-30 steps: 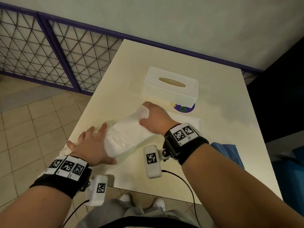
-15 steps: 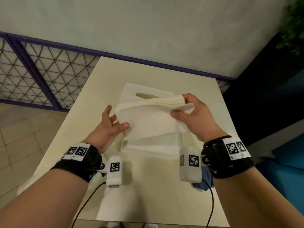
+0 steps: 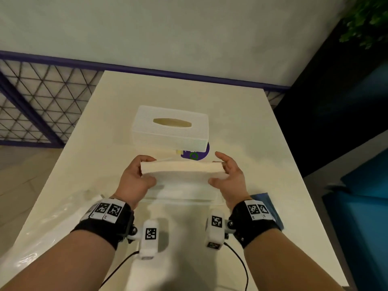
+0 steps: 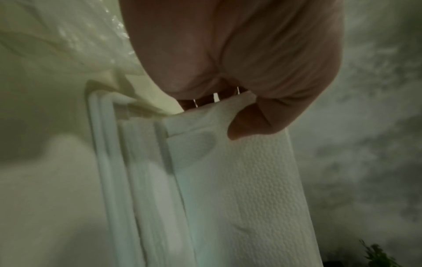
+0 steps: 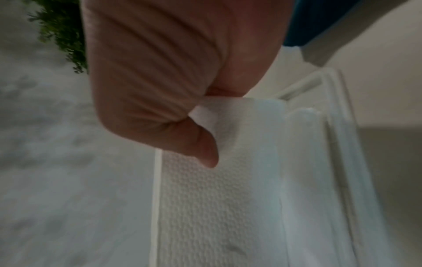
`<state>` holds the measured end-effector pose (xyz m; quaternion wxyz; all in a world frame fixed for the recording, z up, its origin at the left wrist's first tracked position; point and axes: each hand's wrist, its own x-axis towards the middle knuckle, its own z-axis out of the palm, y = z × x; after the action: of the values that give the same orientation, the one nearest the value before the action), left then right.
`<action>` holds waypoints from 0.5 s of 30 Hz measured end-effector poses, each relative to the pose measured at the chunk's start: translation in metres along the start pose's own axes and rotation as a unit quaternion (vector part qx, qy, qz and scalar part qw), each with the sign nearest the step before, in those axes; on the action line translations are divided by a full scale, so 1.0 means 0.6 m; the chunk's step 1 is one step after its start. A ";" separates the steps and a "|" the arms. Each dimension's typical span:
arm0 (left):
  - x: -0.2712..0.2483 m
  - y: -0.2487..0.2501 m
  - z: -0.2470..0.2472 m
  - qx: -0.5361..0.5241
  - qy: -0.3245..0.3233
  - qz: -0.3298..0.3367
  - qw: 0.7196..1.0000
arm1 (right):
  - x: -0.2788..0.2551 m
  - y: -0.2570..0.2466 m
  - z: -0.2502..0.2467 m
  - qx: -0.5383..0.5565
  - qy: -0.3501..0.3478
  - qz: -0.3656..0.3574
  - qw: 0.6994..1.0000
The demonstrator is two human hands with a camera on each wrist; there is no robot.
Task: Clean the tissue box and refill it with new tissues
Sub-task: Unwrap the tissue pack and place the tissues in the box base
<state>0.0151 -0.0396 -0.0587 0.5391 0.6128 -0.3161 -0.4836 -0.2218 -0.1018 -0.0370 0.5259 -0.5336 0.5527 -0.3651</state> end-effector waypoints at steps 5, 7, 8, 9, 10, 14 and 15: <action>-0.004 -0.008 0.020 -0.016 0.024 0.029 0.999 | 0.009 0.013 0.024 0.037 0.021 0.011 0.999; -0.002 -0.014 0.021 -0.022 0.037 0.031 0.999 | 0.014 0.012 0.025 0.037 0.028 0.009 0.999; -0.001 -0.017 0.020 -0.023 0.040 0.032 0.998 | 0.017 0.012 0.023 0.036 0.034 0.012 0.999; -0.001 -0.019 0.020 -0.019 0.041 0.033 0.998 | 0.019 0.012 0.021 0.035 0.036 0.014 0.999; -0.002 -0.021 0.020 -0.012 0.040 0.037 0.998 | 0.020 0.013 0.020 0.032 0.037 0.016 0.999; 0.000 -0.025 0.021 0.046 0.034 0.026 0.998 | 0.024 0.028 0.023 -0.004 0.055 0.013 0.998; 0.001 -0.027 0.019 0.061 0.035 0.018 0.997 | 0.026 0.032 0.022 -0.011 0.059 0.015 0.998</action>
<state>0.0025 -0.0405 -0.0740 0.5201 0.6551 -0.3372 -0.4319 -0.2109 -0.1114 -0.0611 0.4921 -0.5086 0.5944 -0.3819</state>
